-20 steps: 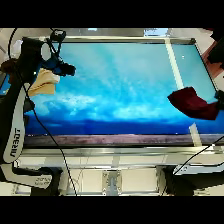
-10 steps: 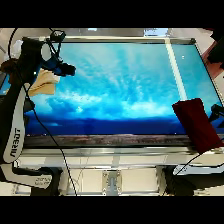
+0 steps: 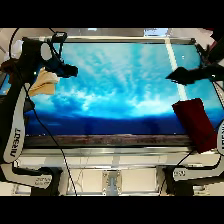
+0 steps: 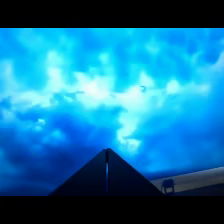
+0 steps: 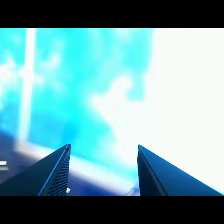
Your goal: Fold the shirts.
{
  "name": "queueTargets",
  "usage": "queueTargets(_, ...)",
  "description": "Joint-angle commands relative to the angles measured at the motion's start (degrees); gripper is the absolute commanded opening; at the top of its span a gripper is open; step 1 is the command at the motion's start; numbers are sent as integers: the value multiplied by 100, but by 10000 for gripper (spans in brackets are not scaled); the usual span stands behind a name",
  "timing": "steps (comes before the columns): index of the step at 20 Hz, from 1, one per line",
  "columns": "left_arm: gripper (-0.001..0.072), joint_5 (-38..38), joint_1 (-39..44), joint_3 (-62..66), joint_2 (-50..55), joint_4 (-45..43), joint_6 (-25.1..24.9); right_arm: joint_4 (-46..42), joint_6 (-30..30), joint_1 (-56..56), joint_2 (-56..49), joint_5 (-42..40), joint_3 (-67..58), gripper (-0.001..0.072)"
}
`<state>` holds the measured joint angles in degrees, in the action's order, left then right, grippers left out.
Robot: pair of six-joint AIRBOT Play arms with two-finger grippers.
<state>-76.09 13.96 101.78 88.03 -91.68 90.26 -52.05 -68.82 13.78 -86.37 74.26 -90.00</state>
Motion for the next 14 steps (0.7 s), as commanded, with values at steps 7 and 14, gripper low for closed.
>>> queueTargets(7,21,-444,-4,0,7,387,-26,-2927,573,-1993,-7,-1759,212,438)
queueTargets(14,20,-514,-4,0,7,389,-24,-3067,570,-1996,-7,-1762,210,439)
